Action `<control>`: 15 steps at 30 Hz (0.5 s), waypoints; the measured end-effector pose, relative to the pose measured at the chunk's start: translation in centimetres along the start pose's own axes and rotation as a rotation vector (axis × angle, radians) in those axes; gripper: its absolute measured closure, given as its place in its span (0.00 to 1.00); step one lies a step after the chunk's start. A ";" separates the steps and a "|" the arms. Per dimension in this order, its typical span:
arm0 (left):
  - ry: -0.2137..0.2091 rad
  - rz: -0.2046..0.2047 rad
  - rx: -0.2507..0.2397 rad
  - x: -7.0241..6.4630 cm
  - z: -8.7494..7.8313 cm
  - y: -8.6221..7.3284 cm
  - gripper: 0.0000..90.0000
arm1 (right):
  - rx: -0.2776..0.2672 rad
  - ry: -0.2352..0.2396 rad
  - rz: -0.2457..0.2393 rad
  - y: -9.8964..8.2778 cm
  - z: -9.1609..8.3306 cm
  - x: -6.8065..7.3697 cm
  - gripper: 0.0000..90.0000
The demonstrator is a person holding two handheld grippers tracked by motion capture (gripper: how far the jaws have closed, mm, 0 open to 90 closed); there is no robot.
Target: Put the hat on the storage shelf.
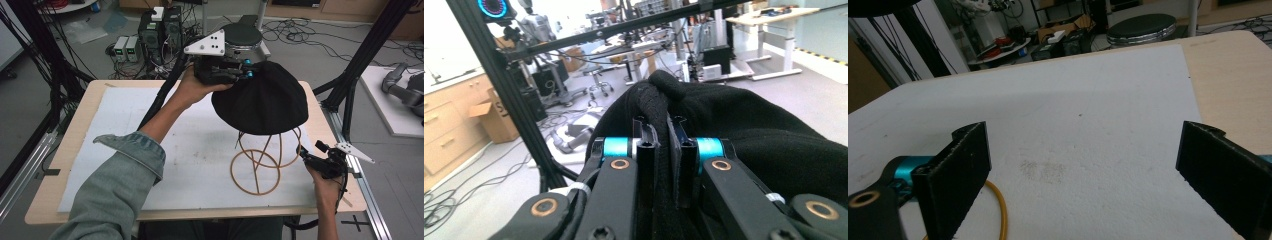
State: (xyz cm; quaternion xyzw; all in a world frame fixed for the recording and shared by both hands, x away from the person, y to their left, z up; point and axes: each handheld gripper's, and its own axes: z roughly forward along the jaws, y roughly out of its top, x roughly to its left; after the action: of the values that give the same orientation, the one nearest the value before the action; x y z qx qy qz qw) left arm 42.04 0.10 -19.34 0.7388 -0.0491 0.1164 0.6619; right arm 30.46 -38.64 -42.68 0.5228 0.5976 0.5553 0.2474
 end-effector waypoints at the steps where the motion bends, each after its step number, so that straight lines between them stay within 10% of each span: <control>1: -0.001 -0.001 0.004 0.0 0.1 -0.1 0.94 | -0.002 0.001 0.002 0.0 0.0 0.0 0.08; 15: -0.050 -0.011 0.051 -0.4 1.3 -1.0 0.94 | 0.002 -0.001 -0.002 0.0 0.0 0.0 0.08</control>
State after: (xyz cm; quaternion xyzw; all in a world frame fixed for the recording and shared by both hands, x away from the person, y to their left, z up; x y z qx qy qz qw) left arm 42.05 -1.14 -20.49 0.7584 -0.0588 0.0955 0.6421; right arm 30.44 -38.63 -42.69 0.5228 0.5984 0.5544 0.2475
